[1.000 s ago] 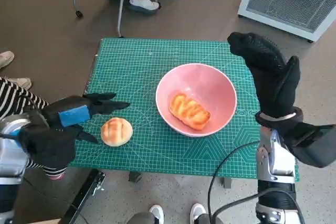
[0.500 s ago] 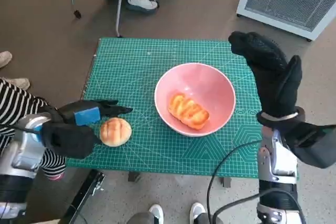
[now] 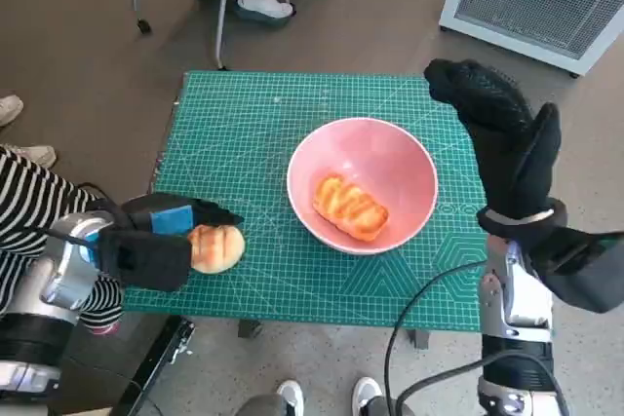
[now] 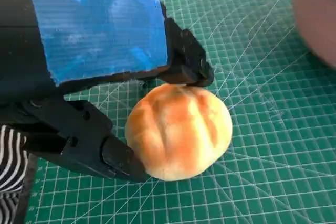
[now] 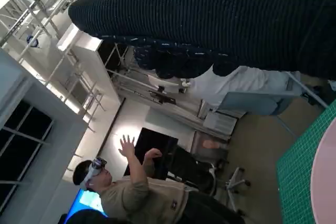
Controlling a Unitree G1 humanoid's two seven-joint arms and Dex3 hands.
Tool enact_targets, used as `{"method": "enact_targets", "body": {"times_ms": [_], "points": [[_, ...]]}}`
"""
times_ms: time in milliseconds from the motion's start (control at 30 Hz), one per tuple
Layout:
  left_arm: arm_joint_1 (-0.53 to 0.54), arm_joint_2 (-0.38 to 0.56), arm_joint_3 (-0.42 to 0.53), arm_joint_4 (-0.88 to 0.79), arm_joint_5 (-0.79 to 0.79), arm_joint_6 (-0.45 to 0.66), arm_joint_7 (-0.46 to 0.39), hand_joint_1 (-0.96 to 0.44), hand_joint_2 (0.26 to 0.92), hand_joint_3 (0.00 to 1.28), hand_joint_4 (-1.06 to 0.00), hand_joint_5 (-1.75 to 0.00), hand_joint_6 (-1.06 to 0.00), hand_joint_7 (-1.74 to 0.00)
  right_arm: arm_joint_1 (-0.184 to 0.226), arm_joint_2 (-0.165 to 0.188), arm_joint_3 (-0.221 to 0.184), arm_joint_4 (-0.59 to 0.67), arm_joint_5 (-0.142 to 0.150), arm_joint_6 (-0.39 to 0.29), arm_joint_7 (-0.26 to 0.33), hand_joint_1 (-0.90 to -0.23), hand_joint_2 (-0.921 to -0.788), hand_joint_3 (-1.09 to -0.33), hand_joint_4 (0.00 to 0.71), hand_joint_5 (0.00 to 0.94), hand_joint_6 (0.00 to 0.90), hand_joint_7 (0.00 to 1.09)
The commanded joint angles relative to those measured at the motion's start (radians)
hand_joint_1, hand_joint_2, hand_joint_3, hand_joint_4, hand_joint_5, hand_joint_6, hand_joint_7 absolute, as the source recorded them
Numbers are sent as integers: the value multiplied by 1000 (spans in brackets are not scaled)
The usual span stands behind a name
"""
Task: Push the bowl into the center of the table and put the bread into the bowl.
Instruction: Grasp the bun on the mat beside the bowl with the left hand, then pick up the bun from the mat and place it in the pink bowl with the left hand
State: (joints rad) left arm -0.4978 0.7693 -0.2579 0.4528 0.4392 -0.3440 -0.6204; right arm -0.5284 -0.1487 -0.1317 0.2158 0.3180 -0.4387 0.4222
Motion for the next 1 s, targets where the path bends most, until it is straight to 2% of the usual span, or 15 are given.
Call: {"method": "enact_targets", "body": {"times_ms": [33,267,700,1000], "points": [[2,12,-1,-16,16,-4,10,-12,911,74,-722,-990,-596,-1185,29,-4,-2,2,7,15,10,-730,-921,-699,165,0,1,591],[19,25,24,-44,-21,-36,24,1,908,54,-757,-1098,-639,-1146,27,-2,-1,10,8,14,13,-729,-921,-699,166,0,1,591],[25,23,73,-65,-74,-94,37,2,910,51,-757,-1038,-640,-1211,25,2,-1,13,11,16,16,-735,-921,-700,165,0,0,591],[2,19,106,-115,-108,-79,17,2,910,50,-758,-1065,-641,-1183,22,0,-6,18,20,19,22,-736,-921,-698,167,2,3,592]]}}
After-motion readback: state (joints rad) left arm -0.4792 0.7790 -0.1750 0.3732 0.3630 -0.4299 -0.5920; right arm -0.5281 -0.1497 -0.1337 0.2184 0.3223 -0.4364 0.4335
